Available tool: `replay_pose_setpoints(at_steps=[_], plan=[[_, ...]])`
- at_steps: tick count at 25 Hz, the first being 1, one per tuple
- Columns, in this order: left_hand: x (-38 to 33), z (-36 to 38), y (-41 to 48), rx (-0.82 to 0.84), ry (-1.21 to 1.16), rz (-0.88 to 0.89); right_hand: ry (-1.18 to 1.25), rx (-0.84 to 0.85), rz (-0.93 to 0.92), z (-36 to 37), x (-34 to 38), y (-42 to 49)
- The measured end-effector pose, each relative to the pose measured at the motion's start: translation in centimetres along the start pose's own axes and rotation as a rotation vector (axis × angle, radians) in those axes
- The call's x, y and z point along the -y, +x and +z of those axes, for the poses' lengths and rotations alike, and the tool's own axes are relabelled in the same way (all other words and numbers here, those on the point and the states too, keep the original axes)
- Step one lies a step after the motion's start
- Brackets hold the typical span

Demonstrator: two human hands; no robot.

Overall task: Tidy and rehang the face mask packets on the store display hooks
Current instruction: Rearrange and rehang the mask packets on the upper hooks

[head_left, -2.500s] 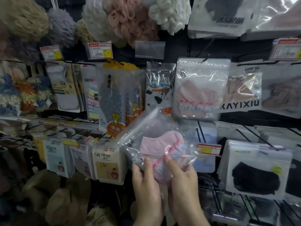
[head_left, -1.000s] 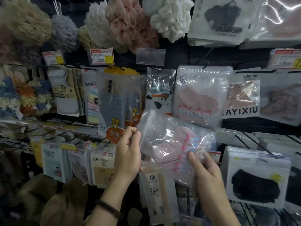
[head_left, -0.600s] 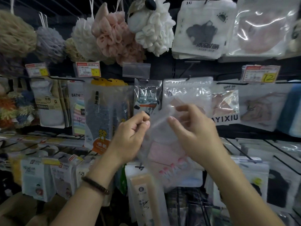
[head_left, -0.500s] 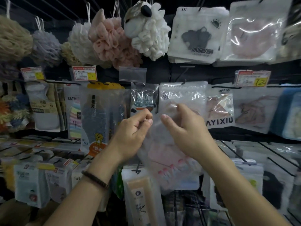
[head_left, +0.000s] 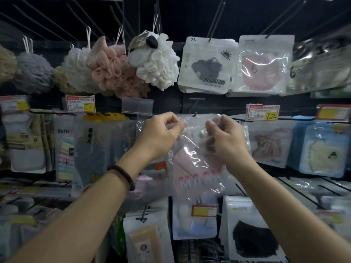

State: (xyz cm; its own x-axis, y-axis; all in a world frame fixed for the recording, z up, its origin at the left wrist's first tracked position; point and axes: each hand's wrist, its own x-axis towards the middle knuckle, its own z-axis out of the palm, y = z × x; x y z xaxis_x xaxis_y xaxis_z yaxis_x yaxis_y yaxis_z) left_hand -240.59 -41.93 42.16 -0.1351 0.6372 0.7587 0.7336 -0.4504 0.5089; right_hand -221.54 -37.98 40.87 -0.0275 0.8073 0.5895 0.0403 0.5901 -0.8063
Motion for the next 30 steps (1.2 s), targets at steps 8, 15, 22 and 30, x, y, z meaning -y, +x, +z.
replay_pose_setpoints(at_steps=[8, 15, 22, 30], plan=[[-0.7, 3.2, 3.0, -0.178, -0.121, -0.078, -0.059, -0.124, 0.01, 0.3, 0.6, 3.4], [-0.5, 3.0, 3.6, -0.052, -0.09, -0.167, -0.035, -0.118, 0.099, 0.2, -0.3, 4.6], [0.4, 3.8, 4.6, -0.051, 0.022, -0.188, -0.178, -0.133, 0.108, 0.5, -2.0, 5.4], [1.5, 3.2, 2.4, -0.165, 0.101, -0.104, -0.279, -0.246, -0.023, 0.2, -2.2, 2.6]])
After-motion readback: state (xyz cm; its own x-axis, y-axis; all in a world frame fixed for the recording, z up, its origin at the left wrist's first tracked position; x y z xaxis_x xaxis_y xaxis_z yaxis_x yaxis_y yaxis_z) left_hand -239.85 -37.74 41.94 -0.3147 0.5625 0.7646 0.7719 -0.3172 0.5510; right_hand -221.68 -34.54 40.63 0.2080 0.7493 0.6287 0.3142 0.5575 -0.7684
